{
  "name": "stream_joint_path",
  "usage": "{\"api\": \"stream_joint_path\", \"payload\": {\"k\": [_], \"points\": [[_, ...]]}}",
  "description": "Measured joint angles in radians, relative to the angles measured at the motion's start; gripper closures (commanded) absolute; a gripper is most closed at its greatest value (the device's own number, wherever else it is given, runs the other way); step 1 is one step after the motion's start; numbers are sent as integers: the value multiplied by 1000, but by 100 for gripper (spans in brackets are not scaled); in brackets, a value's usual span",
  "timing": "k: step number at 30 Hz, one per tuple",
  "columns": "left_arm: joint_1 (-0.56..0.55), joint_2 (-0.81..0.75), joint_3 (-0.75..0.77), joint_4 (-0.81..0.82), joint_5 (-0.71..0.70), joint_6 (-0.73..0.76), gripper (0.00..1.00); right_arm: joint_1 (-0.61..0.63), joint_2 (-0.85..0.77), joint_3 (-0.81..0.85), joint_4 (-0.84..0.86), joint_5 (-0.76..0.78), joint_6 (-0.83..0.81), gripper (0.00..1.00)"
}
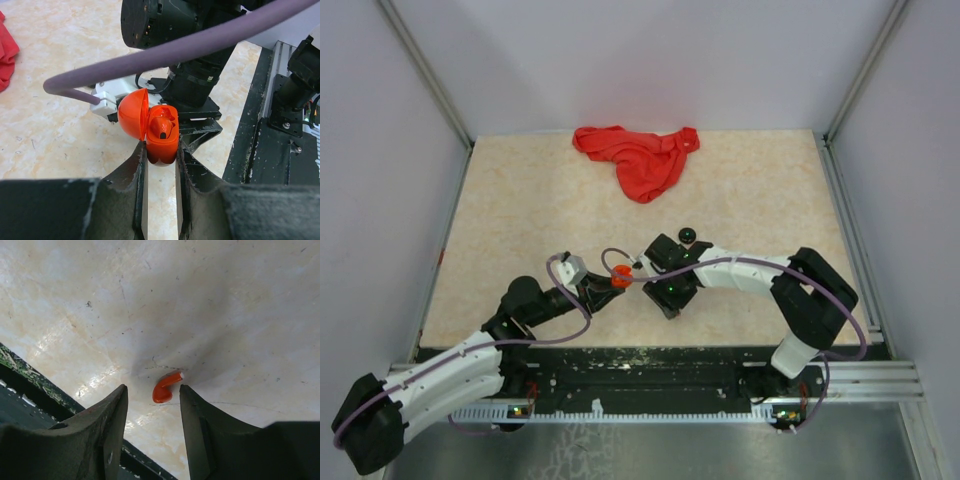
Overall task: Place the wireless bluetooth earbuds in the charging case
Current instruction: Pick up the earbud from the corner of the board.
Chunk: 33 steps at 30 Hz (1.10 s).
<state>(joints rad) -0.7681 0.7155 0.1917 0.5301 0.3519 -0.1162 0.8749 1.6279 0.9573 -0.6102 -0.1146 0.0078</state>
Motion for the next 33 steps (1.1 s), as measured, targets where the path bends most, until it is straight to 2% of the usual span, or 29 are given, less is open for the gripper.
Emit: {"api": "stream_joint_path", "payload": {"k": [4, 13, 21, 33], "points": [[0, 0, 0, 0, 0, 0, 99, 20, -1, -1, -16, -2, 11, 55], [0, 1, 0, 0, 0, 0, 99, 27, -15, -2, -23, 56, 76, 66], [0, 2, 0, 0, 0, -3, 99, 26, -107, -101, 2, 83, 192, 65], [0, -40, 0, -8, -20, -4, 99, 60, -82, -118, 85, 33, 267, 64]]}}
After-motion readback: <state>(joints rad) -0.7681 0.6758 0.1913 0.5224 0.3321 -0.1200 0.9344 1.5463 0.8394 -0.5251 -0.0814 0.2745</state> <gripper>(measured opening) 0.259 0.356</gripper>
